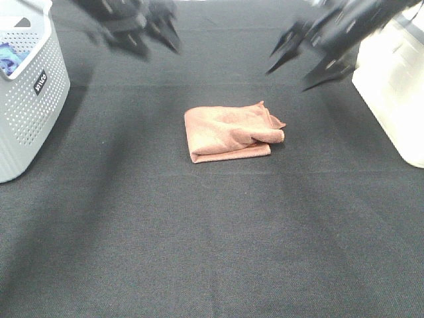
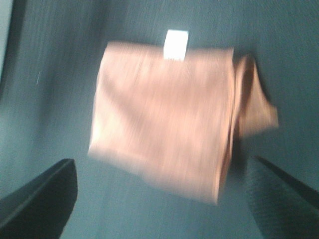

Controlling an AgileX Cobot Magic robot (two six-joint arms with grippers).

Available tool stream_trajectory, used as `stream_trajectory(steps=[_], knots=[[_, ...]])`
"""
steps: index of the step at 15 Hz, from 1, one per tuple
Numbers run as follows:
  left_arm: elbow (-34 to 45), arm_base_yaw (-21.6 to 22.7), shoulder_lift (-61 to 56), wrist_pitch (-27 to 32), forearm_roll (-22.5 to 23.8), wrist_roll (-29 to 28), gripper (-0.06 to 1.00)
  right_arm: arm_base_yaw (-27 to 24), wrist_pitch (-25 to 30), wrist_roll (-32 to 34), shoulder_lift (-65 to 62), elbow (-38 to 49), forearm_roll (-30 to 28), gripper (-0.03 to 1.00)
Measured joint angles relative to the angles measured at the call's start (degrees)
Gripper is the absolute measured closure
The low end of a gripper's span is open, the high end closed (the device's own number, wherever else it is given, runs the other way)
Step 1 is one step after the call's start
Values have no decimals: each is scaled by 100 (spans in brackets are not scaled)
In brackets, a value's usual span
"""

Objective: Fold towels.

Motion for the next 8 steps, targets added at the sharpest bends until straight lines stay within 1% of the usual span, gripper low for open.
stream_trajectory(steps=[1, 2, 3, 4, 6, 7, 8], knots=[[0, 0, 0, 0, 0, 0, 30, 0, 0, 0, 0, 0, 0, 11], [0, 0, -223, 252, 229, 0, 30, 0, 229, 178, -218, 0, -183, 11], [0, 0, -476, 561, 487, -23, 30, 0, 395, 298, -413, 0, -372, 11], [0, 0, -814, 1026, 900, -218, 30, 0, 470, 493, -716, 0, -688, 11], [0, 0, -1255, 1587, 1432, -521, 30, 0, 476, 739, -1152, 34, -1157, 11], [0, 0, -1478, 1822, 1702, -653, 30, 0, 481, 779, -1490, 160, -1358, 11], [6, 0, -1679, 1896, 1948, -739, 30, 0, 481, 779, -1805, 355, -1518, 11]])
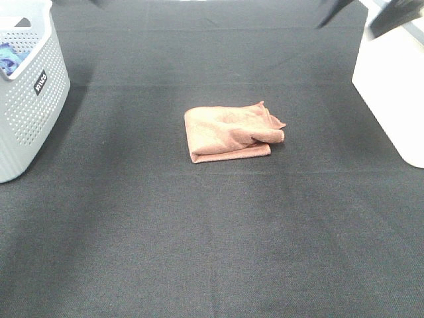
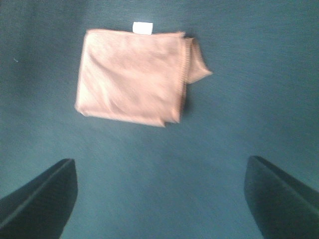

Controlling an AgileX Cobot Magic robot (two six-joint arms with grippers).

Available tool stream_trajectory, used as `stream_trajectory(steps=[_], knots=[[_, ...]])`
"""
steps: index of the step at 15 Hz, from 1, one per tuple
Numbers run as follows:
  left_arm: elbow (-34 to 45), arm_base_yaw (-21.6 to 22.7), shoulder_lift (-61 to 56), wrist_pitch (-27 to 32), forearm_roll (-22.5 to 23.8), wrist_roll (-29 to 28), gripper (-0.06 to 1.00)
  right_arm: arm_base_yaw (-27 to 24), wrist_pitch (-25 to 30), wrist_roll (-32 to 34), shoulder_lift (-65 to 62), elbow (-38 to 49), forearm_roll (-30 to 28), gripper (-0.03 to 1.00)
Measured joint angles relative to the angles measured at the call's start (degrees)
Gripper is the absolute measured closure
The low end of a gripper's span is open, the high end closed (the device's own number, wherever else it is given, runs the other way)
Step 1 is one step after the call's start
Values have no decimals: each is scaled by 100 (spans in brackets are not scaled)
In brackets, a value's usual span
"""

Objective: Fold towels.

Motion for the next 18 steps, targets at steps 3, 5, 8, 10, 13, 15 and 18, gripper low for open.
stream_trajectory(steps=[3, 5, 8, 10, 13, 15, 18], knots=[[464, 0, -773, 17, 435, -229, 30, 0, 17, 86, -882, 728, -350, 11], [1564, 0, -1759, 23, 550, -298, 30, 0, 17, 92, -1833, 1719, -579, 11], [3306, 0, -3163, 29, 584, -521, 30, 0, 17, 143, -3048, 3140, -636, 11], [4521, 0, -4085, 34, 584, -596, 30, 0, 6, 143, -3885, 4142, -670, 11], [6119, 0, -5741, 11, 584, -607, 30, 0, -11, 143, -5174, 5466, -934, 11], [7007, 0, -7191, -166, 584, -413, 30, 0, -6, 149, -6320, 6205, -1020, 12], [7729, 0, -8543, -544, 584, -17, 30, 0, -160, 126, -7580, 6772, -1203, 12]])
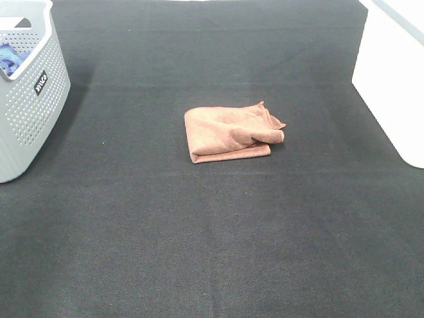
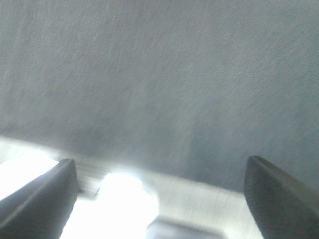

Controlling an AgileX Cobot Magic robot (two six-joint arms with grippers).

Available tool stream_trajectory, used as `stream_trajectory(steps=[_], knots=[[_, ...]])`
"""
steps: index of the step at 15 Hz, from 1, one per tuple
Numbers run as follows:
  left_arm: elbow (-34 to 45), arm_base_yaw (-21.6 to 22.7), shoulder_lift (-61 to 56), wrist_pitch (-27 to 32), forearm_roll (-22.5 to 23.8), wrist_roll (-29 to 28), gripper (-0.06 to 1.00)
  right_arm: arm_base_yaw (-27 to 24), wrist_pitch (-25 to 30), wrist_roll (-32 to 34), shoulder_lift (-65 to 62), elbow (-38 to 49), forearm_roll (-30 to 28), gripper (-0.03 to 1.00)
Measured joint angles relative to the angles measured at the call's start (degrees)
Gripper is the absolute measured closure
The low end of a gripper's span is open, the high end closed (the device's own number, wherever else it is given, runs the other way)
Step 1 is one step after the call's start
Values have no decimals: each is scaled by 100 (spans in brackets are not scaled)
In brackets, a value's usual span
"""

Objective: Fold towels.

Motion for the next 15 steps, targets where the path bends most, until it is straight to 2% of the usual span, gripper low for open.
stream_trajectory(steps=[3, 7, 15], knots=[[418, 0, -688, -115, -166, 252, 30, 0, -143, -149, -837, 418, -40, 12], [625, 0, -751, -315, -539, 762, 30, 0, -304, -195, -1112, 487, -23, 12], [625, 0, -751, -315, -556, 808, 30, 0, -590, -195, -1112, 619, 86, 12]])
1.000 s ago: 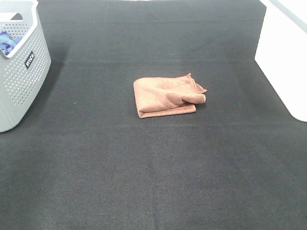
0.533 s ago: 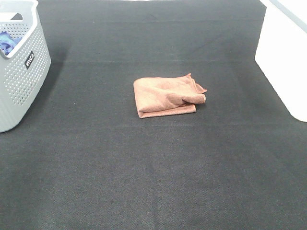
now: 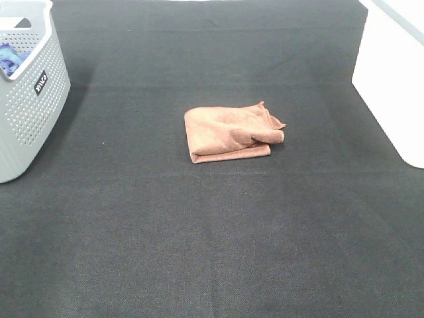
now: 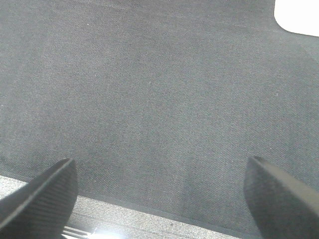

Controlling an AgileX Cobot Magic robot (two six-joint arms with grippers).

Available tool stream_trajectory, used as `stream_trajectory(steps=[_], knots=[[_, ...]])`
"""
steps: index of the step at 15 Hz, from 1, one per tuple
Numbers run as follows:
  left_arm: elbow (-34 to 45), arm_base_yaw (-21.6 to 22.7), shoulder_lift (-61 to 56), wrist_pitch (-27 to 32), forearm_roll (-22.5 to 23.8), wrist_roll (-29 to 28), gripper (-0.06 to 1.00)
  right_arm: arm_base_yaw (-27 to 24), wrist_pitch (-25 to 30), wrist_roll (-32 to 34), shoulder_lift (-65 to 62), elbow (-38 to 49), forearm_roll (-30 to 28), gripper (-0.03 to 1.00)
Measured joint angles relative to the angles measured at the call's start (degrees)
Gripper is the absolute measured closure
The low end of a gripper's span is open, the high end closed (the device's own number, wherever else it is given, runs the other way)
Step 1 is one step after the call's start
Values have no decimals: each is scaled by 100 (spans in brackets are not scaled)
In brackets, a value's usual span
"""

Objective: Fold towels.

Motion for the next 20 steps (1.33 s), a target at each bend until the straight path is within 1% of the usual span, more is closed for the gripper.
stream_trajectory(steps=[8, 11, 13, 15, 16, 17, 20], knots=[[0, 0, 0, 0, 0, 0, 30, 0, -6, 0, 0, 0, 6, 12], [0, 86, -6, 0, -11, 0, 30, 0, -6, 0, 0, 0, 6, 12], [0, 636, -17, 0, -23, 0, 30, -86, -6, 0, 0, 0, 11, 12], [0, 1220, -17, 0, -23, 0, 30, -401, -23, 0, -103, 0, 23, 12], [0, 1444, -17, 0, -23, 0, 30, -493, -23, 6, -229, 0, 23, 12], [0, 1564, -17, 0, -23, 0, 30, -510, -23, 6, -378, 0, 29, 12], [0, 1581, -160, 0, -23, 0, 30, -527, -23, 6, -951, 0, 29, 12]])
